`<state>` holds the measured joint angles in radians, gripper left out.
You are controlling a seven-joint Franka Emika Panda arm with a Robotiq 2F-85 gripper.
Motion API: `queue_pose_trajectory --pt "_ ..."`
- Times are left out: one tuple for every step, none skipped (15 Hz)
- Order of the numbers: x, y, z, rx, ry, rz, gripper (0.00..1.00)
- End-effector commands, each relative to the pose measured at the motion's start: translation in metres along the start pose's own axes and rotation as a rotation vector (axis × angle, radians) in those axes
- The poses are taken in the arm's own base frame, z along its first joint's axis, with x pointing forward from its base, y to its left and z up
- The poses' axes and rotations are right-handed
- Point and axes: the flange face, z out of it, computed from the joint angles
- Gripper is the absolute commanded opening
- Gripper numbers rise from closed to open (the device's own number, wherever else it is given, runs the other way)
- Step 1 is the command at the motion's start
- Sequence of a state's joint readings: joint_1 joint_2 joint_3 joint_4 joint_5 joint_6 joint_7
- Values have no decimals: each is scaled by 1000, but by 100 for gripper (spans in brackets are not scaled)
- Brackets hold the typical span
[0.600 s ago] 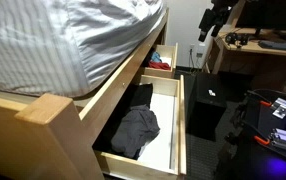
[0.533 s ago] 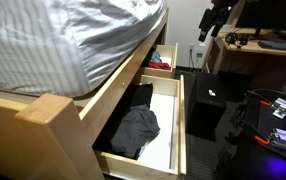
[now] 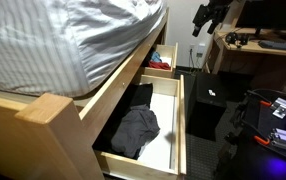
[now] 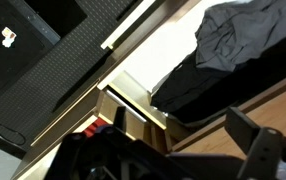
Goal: Close the two upper drawers
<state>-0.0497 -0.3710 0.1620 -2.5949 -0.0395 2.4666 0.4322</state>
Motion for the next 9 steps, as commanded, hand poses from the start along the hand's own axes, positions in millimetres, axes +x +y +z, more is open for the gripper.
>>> queue_pose_trajectory --pt "29 53 26 23 94 180 100" --pt "35 72 32 32 124 233 100" --pt "39 95 41 37 148 291 100" --pt "41 115 48 38 171 348 100" --pt "42 139 57 31 178 411 100" --pt "41 156 66 29 165 478 100" --pt "45 133 50 33 161 387 100" --pt "44 149 58 25 158 427 100" --pt "44 158 63 20 155 447 100"
